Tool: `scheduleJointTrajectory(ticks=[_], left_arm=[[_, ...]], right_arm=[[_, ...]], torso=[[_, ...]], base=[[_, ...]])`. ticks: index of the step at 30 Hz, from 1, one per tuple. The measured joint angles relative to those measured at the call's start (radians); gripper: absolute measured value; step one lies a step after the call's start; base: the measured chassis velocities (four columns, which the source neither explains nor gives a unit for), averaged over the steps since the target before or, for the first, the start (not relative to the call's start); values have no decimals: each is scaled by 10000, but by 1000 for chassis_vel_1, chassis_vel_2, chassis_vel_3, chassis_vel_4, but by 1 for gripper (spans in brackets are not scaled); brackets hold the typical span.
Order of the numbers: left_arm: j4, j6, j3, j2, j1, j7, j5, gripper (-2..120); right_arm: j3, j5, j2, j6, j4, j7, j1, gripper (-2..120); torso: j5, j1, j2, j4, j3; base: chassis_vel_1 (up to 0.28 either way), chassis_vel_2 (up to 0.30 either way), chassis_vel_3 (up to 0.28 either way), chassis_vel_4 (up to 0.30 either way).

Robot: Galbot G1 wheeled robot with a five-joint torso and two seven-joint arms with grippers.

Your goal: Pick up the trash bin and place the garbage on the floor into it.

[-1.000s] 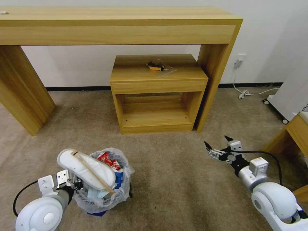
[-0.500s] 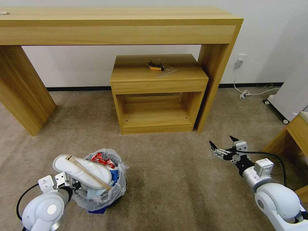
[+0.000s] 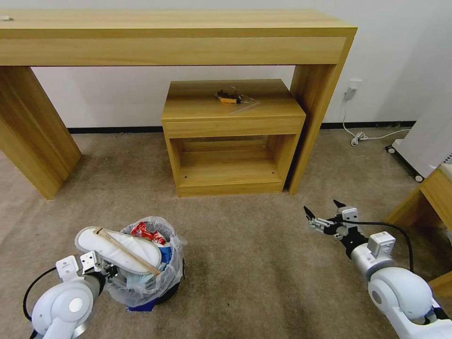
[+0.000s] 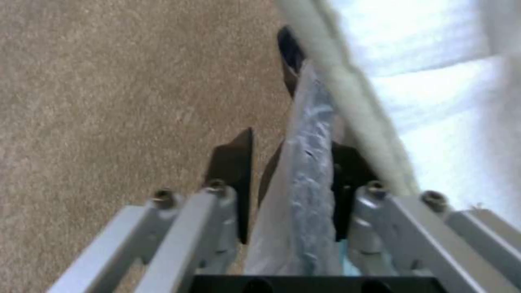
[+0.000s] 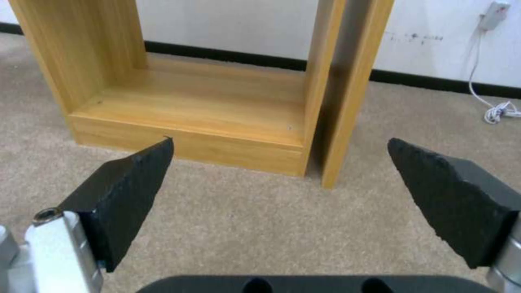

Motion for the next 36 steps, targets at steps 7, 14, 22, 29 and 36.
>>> scheduleJointTrajectory(ticks=[7, 14, 22, 29, 36], left_arm=[[-151, 0, -142, 174, 44, -20, -142, 61], [-557, 1, -450, 370, 333, -46, -386, 87], [-943, 1, -813, 430, 656, -78, -549, 100], [-1351, 1, -1156, 433, 905, -280, -1018, 100], [-1825, 0, -1392, 412, 1121, -567, -1435, 100]], right_arm=[[-162, -79, 151, -3, -134, 31, 32, 100], [-307, -101, 307, -3, -244, 100, 136, 100], [-387, -109, 376, -2, -245, 122, 159, 100], [-397, -102, 381, 24, -248, 128, 201, 100], [-394, -85, 372, 82, -254, 132, 169, 100]], torso=[[4, 1, 0, -1, 0], [3, 1, 0, 0, -1], [4, 2, 0, 0, -2], [4, 1, 0, 1, -1], [4, 1, 0, 0, -1]], base=[[0, 0, 0, 0], [0, 0, 0, 0], [0, 0, 0, 0], [0, 0, 0, 0], [0, 0, 0, 0]])
